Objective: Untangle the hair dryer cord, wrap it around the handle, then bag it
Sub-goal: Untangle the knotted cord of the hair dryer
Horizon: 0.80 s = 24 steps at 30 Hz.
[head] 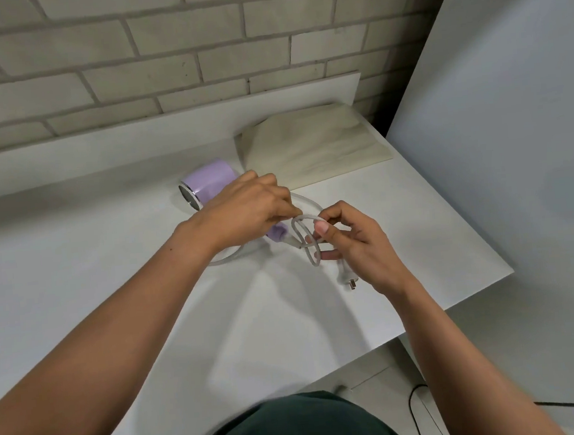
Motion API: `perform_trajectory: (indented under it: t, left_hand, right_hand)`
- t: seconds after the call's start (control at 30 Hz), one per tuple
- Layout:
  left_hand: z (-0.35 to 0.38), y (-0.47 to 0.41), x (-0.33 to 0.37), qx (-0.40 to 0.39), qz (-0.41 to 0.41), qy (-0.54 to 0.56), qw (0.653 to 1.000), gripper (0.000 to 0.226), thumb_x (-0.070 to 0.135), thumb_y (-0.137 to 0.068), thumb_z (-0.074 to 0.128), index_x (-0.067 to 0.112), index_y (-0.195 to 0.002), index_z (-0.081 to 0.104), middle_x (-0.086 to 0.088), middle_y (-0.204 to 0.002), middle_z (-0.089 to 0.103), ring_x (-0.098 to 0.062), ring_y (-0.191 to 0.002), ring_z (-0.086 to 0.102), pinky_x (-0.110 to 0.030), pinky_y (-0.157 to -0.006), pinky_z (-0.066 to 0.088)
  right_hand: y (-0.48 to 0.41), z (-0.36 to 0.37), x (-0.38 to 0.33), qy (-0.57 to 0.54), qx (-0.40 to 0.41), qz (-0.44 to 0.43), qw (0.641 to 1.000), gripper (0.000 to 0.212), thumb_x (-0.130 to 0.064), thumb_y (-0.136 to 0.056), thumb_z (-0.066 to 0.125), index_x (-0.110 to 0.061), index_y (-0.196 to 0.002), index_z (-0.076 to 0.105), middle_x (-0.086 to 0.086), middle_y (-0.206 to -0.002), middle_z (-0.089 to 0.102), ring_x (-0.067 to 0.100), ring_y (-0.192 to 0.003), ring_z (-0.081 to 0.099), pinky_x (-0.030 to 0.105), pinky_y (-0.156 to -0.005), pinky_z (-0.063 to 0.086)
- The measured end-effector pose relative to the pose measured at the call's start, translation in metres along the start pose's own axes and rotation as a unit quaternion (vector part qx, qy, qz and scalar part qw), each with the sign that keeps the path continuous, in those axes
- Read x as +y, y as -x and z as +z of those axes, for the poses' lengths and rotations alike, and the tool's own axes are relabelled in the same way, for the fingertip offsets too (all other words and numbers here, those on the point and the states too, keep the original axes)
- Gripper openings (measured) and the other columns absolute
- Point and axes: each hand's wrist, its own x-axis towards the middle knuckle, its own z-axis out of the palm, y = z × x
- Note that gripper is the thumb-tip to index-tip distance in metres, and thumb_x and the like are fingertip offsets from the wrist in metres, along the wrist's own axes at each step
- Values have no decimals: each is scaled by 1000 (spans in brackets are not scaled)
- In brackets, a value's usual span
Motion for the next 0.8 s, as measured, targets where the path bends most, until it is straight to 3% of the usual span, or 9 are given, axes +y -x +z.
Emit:
perform_trajectory:
  t: [0.1, 0.17, 0.27, 0.33, 0.43, 0.53, 0.6, 0.7, 0.8]
  left_hand:
    - [1, -1, 2, -8, -24, 108, 994, 23, 28, -88, 58, 34, -102, 75, 18, -89, 68, -14, -87, 49, -34, -83, 37]
    - [2, -1, 6, -10, -70, 191, 979, 26, 45, -92, 53, 38, -107, 74, 21, -91, 68, -10, -89, 51, -33, -87, 41]
    - [5, -6, 12, 34, -131, 245, 960, 28, 58, -96, 55, 36, -99, 70, 19, -83, 69, -4, -85, 60, -37, -80, 52]
    - [9, -10, 13, 49, -162, 255, 952, 18, 47, -99, 58, 33, -94, 67, 19, -77, 71, -1, -79, 64, -38, -78, 55]
    - [13, -8, 19, 42, -185, 221, 957, 13, 43, -101, 52, 35, -105, 61, 19, -79, 73, -6, -80, 68, -39, -76, 57]
    - [17, -3, 21, 30, -184, 142, 972, 17, 43, -104, 42, 37, -112, 56, 14, -86, 74, -20, -90, 67, -39, -72, 54]
    - [18, 2, 19, 35, -207, 116, 971, 19, 42, -105, 41, 34, -111, 57, 12, -90, 74, -24, -94, 65, -37, -70, 50]
    - [24, 11, 18, 25, -240, 213, 947, 17, 44, -102, 38, 32, -98, 50, 16, -88, 76, -20, -92, 69, -41, -77, 56]
    - [32, 14, 21, 23, -270, 270, 924, 25, 49, -97, 30, 28, -92, 43, 10, -86, 73, -25, -83, 69, -48, -76, 57]
  right_hand:
    - [-3, -1, -5, -15, 32, 2, 999, 14, -20, -103, 64, -7, -104, 67, 14, -102, 69, 27, -98, 74, 52, -80, 64]
    - [-5, -2, -10, -17, 49, 1, 999, 15, -19, -102, 65, -6, -106, 69, 11, -98, 71, 28, -94, 74, 51, -77, 64]
    - [-9, 2, -13, -5, 77, -6, 997, 16, -22, -99, 69, -13, -111, 74, 8, -106, 71, 32, -95, 72, 50, -73, 65]
    - [-11, 4, -13, 22, 105, -3, 994, 32, -29, -93, 77, -26, -124, 70, 3, -113, 65, 25, -87, 72, 48, -71, 65]
    - [-10, 4, -9, 151, 107, -27, 982, 62, -32, -85, 85, -37, -137, 53, -9, -107, 60, 16, -75, 70, 39, -70, 62]
    - [-3, 2, -4, 246, 105, -59, 962, 48, -25, -95, 75, -29, -138, 55, -8, -87, 65, 14, -67, 69, 38, -74, 59]
    - [4, -5, -1, 258, 130, -87, 953, 32, -18, -99, 69, -24, -131, 65, -8, -84, 64, 15, -69, 69, 41, -74, 59]
    - [14, -14, -2, 193, 168, -108, 961, 16, -13, -101, 65, -19, -112, 74, -7, -93, 65, 20, -84, 70, 42, -72, 63]
    - [21, -14, -8, 94, 149, -105, 979, 13, -10, -103, 61, -15, -108, 72, -4, -96, 66, 26, -93, 70, 36, -74, 64]
